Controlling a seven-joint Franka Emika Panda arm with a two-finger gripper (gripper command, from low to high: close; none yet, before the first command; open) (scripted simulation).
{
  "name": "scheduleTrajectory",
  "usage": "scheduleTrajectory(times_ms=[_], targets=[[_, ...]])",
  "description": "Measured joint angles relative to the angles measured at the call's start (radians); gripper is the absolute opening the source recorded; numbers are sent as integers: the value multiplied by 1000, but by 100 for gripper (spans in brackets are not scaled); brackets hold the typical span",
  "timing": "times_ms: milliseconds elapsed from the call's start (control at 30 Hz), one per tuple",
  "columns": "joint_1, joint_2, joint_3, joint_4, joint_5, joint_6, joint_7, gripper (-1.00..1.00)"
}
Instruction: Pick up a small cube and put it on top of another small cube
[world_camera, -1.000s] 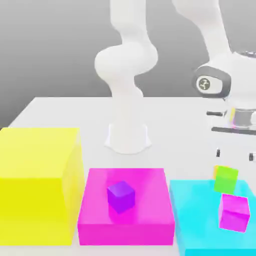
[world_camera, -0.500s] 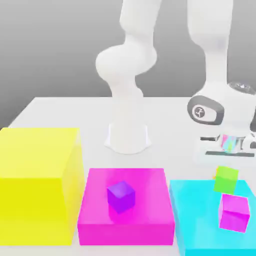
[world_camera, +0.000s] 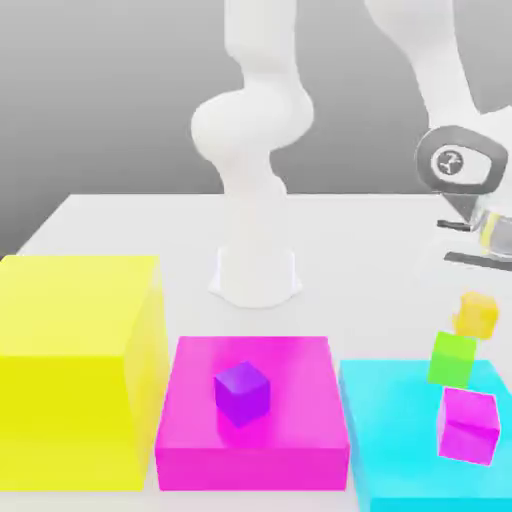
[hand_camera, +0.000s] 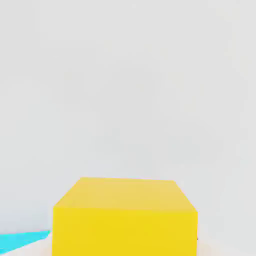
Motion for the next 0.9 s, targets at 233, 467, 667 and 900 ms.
scheduleTrajectory(times_ms=[233, 467, 667, 900], targets=[[-171, -92, -104, -9, 22, -56, -284, -100], [-278, -185, -249, -29, 64, -94, -591, -100], [-363, -266, -401, -46, 90, -128, -847, -100], [-361, -165, -497, -106, 195, 53, -1031, -100]])
